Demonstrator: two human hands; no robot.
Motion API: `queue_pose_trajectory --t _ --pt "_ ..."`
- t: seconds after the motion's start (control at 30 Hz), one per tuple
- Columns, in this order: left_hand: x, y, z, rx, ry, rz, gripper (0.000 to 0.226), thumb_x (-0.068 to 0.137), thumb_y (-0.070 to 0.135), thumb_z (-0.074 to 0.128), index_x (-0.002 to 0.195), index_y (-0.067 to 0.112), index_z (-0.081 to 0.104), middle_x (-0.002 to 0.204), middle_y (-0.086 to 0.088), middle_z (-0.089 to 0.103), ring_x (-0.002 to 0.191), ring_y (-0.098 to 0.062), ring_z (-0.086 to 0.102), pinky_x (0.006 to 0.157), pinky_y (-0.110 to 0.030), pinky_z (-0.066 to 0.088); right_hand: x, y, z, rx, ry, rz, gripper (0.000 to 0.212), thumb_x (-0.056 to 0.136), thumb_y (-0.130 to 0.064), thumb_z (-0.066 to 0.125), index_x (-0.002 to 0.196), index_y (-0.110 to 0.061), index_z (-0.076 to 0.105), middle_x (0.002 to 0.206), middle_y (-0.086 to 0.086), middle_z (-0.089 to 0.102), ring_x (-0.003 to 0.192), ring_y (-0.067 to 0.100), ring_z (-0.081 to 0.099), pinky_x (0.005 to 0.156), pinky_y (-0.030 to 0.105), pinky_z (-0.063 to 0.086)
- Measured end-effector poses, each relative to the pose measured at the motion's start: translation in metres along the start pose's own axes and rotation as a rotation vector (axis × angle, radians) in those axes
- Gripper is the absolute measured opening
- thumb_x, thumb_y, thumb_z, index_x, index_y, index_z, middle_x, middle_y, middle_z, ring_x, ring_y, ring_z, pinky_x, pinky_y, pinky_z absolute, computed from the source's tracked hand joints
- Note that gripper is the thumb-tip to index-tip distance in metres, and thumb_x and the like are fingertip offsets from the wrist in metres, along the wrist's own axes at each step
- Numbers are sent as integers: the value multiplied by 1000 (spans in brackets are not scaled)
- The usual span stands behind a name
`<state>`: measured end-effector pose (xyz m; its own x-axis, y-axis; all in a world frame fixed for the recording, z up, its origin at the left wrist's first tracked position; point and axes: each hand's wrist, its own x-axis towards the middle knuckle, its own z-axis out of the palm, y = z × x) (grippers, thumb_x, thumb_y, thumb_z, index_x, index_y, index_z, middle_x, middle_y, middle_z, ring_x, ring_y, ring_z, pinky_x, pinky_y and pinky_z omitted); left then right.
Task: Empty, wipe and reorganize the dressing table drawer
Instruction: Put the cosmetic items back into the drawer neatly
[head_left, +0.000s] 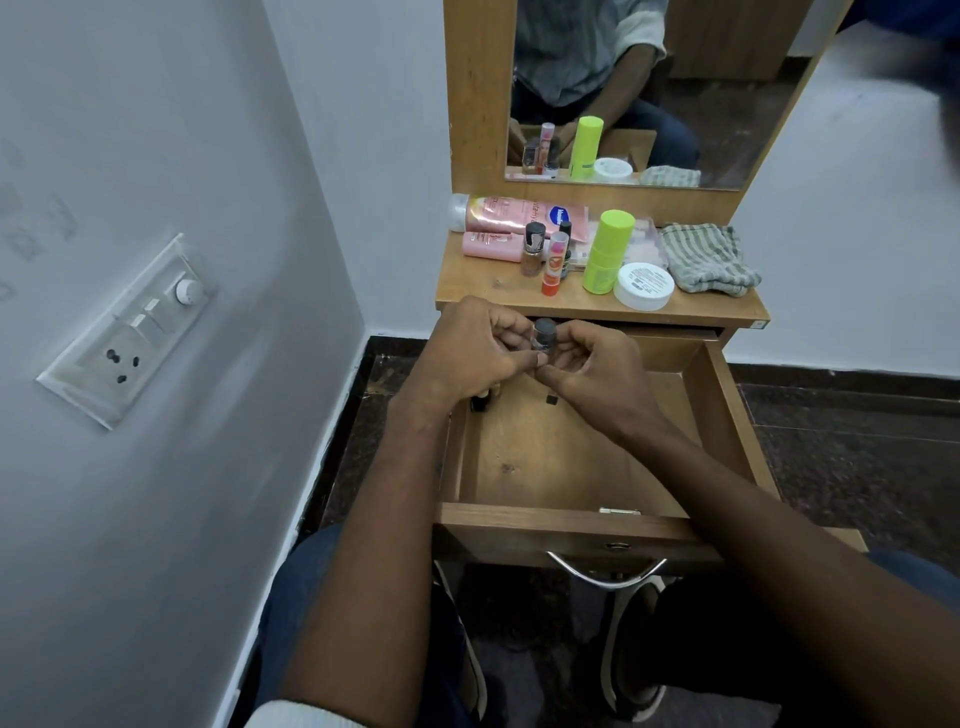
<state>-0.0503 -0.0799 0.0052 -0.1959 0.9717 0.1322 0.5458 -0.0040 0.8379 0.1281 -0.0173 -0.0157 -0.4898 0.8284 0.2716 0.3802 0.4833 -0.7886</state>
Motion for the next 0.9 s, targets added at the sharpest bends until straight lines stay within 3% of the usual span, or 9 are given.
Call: queue_pose_trajectory --t 0.1,0.2,0.3,0.4,0.5,0.6,0.7,0.8,0.9 --pt "-2 -4 -9 -43 21 -22 18 89 11 85 107 12 83 81 4 82 56 -19 76 59 -37 64 1 2 3 -61 -37 88 16 78 -12 83 90 -18 75 75 -4 73 67 9 70 68 44 62" --pt "0 -5 -11 -21 265 27 9 96 16 77 100 16 85 79 10 80 55 -8 72 65 -27 63 5 4 10 -246 -32 84 17 77 -17 77 90 -24 70 82 -9 71 84 18 67 82 46 56" --pt "4 -3 -7 -68 406 18 12 100 23 74 98 18 85 75 12 79 52 -5 68 61 -19 56 12 2 16 -397 -57 77 14 80 -27 77 89 -29 66 87 -11 68 101 19 58 92 41 35" --pt "4 -3 -4 -48 405 7 13 100 25 73 98 21 84 72 12 78 52 -3 66 63 -20 57 20 3 22 -419 -100 137 12 81 -27 78 84 -26 67 84 -9 66 104 20 54 94 42 31" --pt "3 -3 -4 -27 407 7 13 101 26 72 97 22 85 70 13 77 53 -3 66 67 -25 60 20 9 29 -400 -175 199 11 79 -25 80 83 -27 70 79 -10 70 95 19 64 98 44 42" --pt "4 -3 -3 -26 405 2 13 101 28 72 101 24 85 71 14 77 53 -2 66 69 -27 62 17 16 33 -300 -210 230 14 76 -17 86 78 -23 73 75 -6 72 82 15 68 83 44 59" --pt "4 -3 -3 -15 407 6 13 100 28 72 102 25 85 71 15 77 55 -1 66 71 -32 64 17 18 35 -285 -211 249 16 77 -19 88 76 -22 73 74 -5 73 77 13 69 77 45 61" --pt "4 -3 -2 10 403 5 12 100 28 73 101 26 85 71 16 77 57 -2 68 74 -36 65 20 20 41 -330 -191 248 22 77 -26 88 68 -25 68 72 -7 71 79 14 68 83 42 56" --pt "4 -3 -1 36 398 4 11 98 30 73 96 29 84 70 17 76 59 -3 69 75 -40 65 20 21 47 -429 -172 232 21 78 -33 87 73 -25 68 77 -9 71 94 19 64 91 40 38"
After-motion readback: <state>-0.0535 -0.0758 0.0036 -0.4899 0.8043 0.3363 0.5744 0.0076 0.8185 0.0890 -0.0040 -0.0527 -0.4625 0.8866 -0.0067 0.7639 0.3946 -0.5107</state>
